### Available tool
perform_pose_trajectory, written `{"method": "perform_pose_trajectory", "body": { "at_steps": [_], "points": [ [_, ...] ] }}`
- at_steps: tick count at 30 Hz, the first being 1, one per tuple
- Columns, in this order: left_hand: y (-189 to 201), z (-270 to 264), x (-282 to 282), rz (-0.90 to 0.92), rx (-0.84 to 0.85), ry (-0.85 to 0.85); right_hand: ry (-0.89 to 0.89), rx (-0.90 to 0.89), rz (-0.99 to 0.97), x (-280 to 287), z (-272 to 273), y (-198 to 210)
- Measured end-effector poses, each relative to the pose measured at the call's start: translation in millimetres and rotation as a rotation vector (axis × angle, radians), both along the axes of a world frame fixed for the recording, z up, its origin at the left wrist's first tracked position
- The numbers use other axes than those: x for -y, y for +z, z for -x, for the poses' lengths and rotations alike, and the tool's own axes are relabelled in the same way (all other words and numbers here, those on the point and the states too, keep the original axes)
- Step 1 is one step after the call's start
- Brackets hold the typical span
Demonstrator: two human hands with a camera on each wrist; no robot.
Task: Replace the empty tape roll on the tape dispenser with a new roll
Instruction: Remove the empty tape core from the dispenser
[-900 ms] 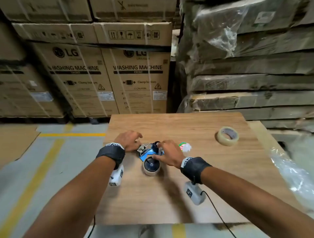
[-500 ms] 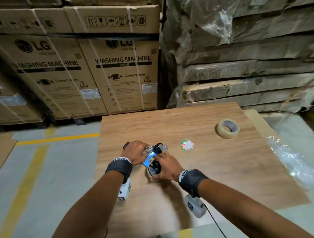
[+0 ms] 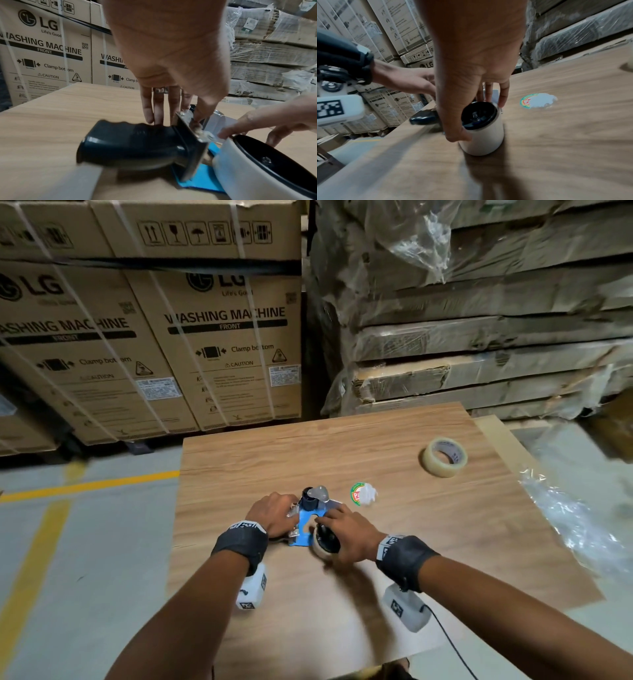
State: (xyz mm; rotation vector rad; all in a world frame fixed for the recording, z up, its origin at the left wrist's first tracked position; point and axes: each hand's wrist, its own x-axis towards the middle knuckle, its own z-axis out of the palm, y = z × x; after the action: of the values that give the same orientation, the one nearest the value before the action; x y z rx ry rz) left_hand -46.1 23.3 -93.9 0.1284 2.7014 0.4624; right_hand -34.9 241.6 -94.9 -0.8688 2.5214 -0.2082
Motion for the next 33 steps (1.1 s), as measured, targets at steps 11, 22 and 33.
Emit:
{"method": "perform_pose_trajectory", "body": {
  "at_steps": [11,22,33],
  "points": [
    [-13,-7,-93,-0.339,0.136,0.231,0.123,0.013,-0.091,-104,57,19],
    [5,39,-133,-0.397,-0.016,0.364,-0.251,0.109,0.119,-152,77,-12],
    [-6,14,-149,-0.274,-0.042,0.509,-0.139,0.208,0.176,-153,100,6]
  ]
}}
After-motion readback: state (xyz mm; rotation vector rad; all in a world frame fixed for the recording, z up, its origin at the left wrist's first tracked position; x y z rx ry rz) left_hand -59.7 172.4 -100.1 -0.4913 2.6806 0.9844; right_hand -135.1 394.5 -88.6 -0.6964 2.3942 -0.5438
